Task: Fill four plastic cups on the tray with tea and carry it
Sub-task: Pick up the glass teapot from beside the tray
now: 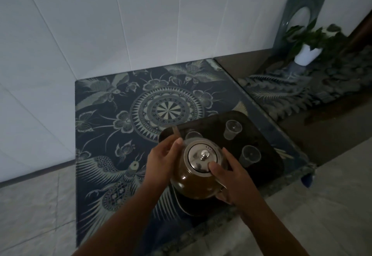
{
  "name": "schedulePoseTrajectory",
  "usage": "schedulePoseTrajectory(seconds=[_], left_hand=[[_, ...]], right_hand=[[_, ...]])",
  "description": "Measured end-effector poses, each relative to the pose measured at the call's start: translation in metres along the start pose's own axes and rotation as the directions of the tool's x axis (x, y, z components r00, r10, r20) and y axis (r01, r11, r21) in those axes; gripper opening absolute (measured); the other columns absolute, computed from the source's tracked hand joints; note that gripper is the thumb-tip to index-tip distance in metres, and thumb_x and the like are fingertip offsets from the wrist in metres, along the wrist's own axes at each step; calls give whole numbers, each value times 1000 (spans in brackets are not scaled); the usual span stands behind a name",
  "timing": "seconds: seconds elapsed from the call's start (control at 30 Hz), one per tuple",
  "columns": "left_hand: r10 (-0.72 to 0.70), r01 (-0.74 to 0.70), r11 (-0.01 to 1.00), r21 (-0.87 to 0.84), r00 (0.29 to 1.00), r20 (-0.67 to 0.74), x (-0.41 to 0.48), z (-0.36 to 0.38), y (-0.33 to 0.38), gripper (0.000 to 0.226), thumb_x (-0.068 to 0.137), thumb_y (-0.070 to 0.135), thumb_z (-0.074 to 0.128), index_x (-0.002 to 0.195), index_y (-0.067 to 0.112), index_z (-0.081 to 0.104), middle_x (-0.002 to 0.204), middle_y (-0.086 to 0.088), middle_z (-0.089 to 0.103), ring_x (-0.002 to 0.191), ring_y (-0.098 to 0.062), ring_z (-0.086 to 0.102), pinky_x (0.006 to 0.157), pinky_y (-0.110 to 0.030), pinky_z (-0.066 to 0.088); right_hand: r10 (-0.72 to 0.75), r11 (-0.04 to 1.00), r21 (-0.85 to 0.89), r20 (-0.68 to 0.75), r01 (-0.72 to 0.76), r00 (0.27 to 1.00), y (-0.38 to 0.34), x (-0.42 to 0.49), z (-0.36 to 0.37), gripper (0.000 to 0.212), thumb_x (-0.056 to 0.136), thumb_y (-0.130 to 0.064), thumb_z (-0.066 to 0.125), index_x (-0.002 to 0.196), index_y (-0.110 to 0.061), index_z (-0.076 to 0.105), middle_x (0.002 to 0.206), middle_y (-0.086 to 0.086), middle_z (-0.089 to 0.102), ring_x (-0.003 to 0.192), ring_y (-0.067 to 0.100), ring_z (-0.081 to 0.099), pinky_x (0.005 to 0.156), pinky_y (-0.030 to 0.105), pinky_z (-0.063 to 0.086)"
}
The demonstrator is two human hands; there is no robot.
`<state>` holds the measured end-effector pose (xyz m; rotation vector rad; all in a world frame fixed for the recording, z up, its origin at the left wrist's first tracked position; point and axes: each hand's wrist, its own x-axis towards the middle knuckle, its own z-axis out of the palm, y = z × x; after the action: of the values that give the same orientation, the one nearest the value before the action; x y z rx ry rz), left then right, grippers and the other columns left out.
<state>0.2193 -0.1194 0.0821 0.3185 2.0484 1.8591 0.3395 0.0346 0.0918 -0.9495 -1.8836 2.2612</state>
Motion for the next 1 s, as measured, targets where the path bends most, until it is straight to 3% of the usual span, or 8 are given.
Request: schedulePoseTrajectory(seconds=[0.13, 0.37, 0.5, 0.57, 0.67, 0.77, 0.87, 1.0], left_hand=[[4, -4, 1000, 11, 1000, 0, -13, 43, 9, 33, 95, 57, 54, 106, 35, 76, 100, 3, 81, 97, -17, 77, 95, -58, 58], [0, 0, 999, 47, 1000, -1, -32, 113, 14, 47, 90, 67, 52, 105, 30, 75, 98, 1, 81, 94, -17, 78, 93, -56, 60], [-37, 37, 998, 46, 999, -4, -41, 141, 10, 31, 100, 50, 57, 112, 28, 75, 102, 6, 81, 98, -10, 77, 96, -49, 60], [-59, 58, 997, 47, 998, 13, -43, 150, 6, 25, 101, 44, 58, 112, 29, 75, 102, 6, 81, 97, -9, 77, 96, -46, 60], [-106, 102, 993, 52, 993, 62, -43, 158, -2, 24, 103, 42, 56, 112, 28, 73, 102, 5, 80, 96, -9, 77, 96, -46, 60], [-159, 151, 985, 81, 982, 105, -41, 163, -18, 21, 104, 41, 54, 107, 31, 72, 98, 5, 79, 92, -10, 76, 96, -49, 59], [-220, 209, 973, 98, 968, 121, -41, 166, -34, 20, 105, 39, 53, 100, 33, 72, 95, 4, 77, 90, -10, 75, 96, -48, 60], [-262, 241, 959, 152, 955, 142, -38, 165, -53, 23, 104, 41, 54, 92, 30, 71, 90, 1, 75, 85, -15, 74, 90, -45, 61]], right_hand=[[-53, 998, -36, 44, 54, 998, -12, -12, -47, 90, 75, -42, 76, 154, -37, 34, 113, -17, 59, 102, 9, 63, 83, 39, 59], [-90, 992, -82, 69, 95, 994, -15, -23, -120, 91, 71, -54, 85, 150, -36, 43, 133, -3, 66, 110, 10, 69, 84, 28, 60], [-86, 984, -145, 93, 99, 992, -13, -28, -150, 65, 80, -43, 73, 141, -39, 51, 126, -11, 67, 106, 4, 68, 78, 18, 56], [-46, 984, -168, 73, 58, 996, -13, -30, -159, 39, 89, -31, 71, 120, -49, 54, 111, -20, 65, 94, -2, 67, 71, 14, 54], [0, 976, -219, 56, 13, 998, -14, -30, -167, 32, 92, -26, 68, 106, -49, 50, 100, -28, 57, 87, -4, 62, 68, 14, 48], [20, 968, -250, 39, -10, 999, -10, -29, -172, 68, 84, -39, 72, 144, -39, 39, 121, -18, 58, 105, 4, 61, 73, 20, 49], [89, 950, -300, -17, -90, 996, -5, -30, -173, 105, 71, -58, 79, 158, -32, 27, 154, 3, 45, 136, 25, 50, 101, 45, 52], [165, 933, -313, -62, -176, 984, 2, -34, -166, 103, 67, -57, 77, 156, -36, 29, 144, 3, 53, 127, 22, 55, 77, 29, 53]])
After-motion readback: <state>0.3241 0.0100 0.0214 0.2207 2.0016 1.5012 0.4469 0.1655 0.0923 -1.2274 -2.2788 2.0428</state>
